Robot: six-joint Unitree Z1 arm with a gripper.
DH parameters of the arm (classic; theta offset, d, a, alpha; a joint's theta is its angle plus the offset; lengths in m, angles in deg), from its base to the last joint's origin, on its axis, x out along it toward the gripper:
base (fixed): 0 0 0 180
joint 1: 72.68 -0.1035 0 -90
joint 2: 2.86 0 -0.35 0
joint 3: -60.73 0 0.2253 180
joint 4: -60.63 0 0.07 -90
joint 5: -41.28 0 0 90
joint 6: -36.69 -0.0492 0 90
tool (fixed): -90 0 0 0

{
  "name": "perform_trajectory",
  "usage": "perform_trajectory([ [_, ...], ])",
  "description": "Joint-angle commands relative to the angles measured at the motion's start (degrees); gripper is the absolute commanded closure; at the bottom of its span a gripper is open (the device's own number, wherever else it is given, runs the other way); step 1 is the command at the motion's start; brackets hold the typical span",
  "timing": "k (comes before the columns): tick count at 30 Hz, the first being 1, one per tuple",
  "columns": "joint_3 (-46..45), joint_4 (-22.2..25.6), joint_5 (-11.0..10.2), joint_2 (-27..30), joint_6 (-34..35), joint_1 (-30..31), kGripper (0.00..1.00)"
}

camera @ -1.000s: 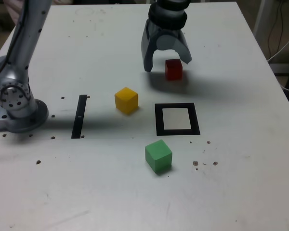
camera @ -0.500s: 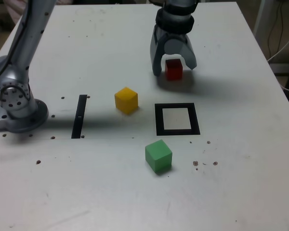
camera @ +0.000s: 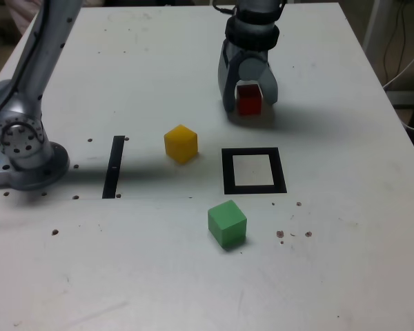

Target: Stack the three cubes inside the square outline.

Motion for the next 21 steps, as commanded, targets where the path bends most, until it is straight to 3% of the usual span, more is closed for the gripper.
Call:
perform_trajectory([
  [1, 0.0, -0.3, 0.3, -0.2, 0.1, -0.4, 0.56],
  [9, -0.4, -0.6, 1.7, 0.1, -0.9, -0.8, 0.6],
  [13, -0.8, -0.5, 2.1, 0.5, -1.0, -0.8, 0.67],
  [21, -1.5, 0.3, 1.1, 5.6, -1.5, 0.3, 0.71],
])
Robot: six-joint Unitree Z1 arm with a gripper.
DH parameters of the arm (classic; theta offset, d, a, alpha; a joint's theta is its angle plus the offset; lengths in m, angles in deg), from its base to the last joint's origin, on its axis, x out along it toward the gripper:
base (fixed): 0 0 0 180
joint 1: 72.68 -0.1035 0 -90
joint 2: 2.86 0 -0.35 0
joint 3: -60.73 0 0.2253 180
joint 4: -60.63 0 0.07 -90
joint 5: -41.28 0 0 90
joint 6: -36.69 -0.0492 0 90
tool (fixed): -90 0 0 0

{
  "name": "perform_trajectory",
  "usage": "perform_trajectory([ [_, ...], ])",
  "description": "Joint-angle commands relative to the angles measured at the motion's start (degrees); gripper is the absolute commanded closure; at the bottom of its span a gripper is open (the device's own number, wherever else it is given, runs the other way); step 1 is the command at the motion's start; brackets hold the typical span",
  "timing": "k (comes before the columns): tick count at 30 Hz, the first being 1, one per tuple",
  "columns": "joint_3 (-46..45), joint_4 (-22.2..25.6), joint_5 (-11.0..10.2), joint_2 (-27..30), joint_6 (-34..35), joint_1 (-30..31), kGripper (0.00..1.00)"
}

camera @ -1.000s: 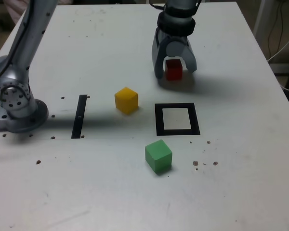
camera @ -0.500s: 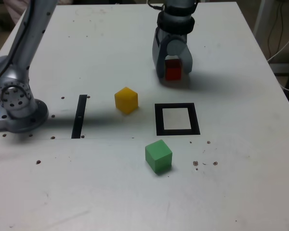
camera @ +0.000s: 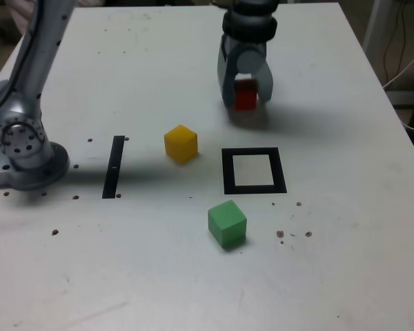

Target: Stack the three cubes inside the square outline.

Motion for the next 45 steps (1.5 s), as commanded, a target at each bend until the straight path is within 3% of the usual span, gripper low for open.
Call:
perform_trajectory([
  [1, -0.6, 0.6, -0.4, 2.7, -0.1, 1.1, 0.71],
  [10, -5.4, 1.6, -0.2, 9.4, 5.1, 11.3, 0.71],
  [20, -10.8, -4.0, 2.3, 9.2, 14.6, 24.1, 0.71],
  [32, -14.2, -9.0, 2.9, 6.1, 15.4, 24.7, 0.7],
  [38, -13.9, -9.3, 2.5, 5.6, 15.5, 24.7, 0.68],
  [41, -13.7, -8.9, 2.5, 5.3, 15.5, 24.7, 0.62],
  [45, -13.6, -8.5, 2.5, 5.0, 15.4, 24.7, 0.44],
])
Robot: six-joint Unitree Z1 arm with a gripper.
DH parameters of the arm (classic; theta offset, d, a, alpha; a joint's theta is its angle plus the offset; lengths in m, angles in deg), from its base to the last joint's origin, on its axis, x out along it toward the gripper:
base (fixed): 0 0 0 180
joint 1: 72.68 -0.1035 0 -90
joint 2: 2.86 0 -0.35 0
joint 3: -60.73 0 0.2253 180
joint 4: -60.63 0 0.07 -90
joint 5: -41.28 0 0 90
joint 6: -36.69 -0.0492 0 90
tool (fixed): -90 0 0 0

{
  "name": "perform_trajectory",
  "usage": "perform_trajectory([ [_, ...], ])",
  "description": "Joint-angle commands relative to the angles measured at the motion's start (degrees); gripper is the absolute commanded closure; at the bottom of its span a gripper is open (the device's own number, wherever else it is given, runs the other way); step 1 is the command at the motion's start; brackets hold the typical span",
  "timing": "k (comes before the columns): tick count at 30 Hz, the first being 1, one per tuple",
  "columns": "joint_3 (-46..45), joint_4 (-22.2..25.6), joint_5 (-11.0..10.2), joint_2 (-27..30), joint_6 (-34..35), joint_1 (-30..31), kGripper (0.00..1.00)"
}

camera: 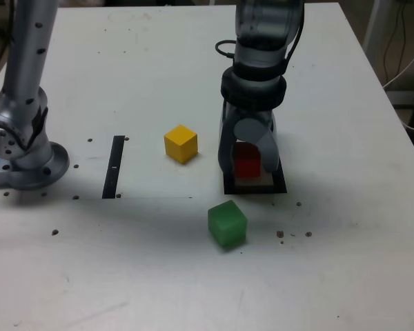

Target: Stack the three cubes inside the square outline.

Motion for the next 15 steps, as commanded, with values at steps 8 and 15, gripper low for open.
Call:
perform_trajectory([
  [8, -0.1, -0.3, -1.1, 0.3, -0.2, 0.0, 0.04],
  [15, 0.2, 0.5, -1.2, 2.1, -0.3, 0.0, 0.01],
])
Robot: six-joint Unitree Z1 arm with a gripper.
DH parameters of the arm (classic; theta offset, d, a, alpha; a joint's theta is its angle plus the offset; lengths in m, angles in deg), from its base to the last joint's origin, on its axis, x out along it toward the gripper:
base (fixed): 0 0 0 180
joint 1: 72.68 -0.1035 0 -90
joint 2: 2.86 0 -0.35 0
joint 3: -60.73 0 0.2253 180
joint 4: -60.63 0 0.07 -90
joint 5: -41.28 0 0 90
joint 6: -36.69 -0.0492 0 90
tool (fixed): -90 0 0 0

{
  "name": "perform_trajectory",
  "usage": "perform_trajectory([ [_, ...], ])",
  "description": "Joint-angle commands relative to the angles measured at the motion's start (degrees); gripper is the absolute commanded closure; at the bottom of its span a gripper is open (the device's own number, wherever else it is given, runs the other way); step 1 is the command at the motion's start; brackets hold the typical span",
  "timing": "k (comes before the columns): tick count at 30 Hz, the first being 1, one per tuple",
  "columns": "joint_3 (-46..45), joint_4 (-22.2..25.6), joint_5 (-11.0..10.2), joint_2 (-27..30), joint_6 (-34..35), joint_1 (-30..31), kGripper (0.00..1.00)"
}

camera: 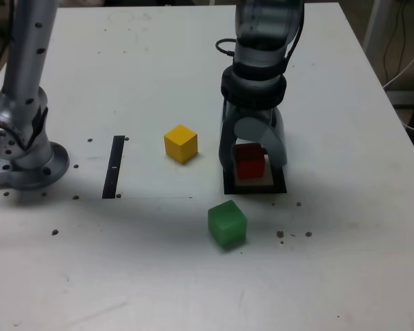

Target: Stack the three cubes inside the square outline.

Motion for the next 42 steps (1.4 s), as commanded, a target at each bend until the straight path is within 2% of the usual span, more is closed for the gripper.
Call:
perform_trajectory([
  [1, 0.2, 1.1, -0.2, 2.1, -0.1, 0.0, 0.01],
  [9, 0.0, 7.4, -0.6, 10.0, 1.7, 0.0, 0.01],
  [13, -2.2, 10.4, -0.6, 14.2, 7.8, -0.3, 0.01],
  [20, -9.6, 10.2, 0.8, 19.2, 21.3, -2.7, 0.01],
  [25, -14.1, 9.2, 1.2, 22.1, 25.3, -6.7, 0.01],
  [30, -16.2, 9.0, 1.2, 22.1, 26.8, -9.9, 0.0],
  [36, -17.5, 8.0, 1.6, 20.1, 28.3, -10.5, 0.01],
  [42, -19.3, 4.7, 3.6, 17.4, 28.5, -10.5, 0.04],
])
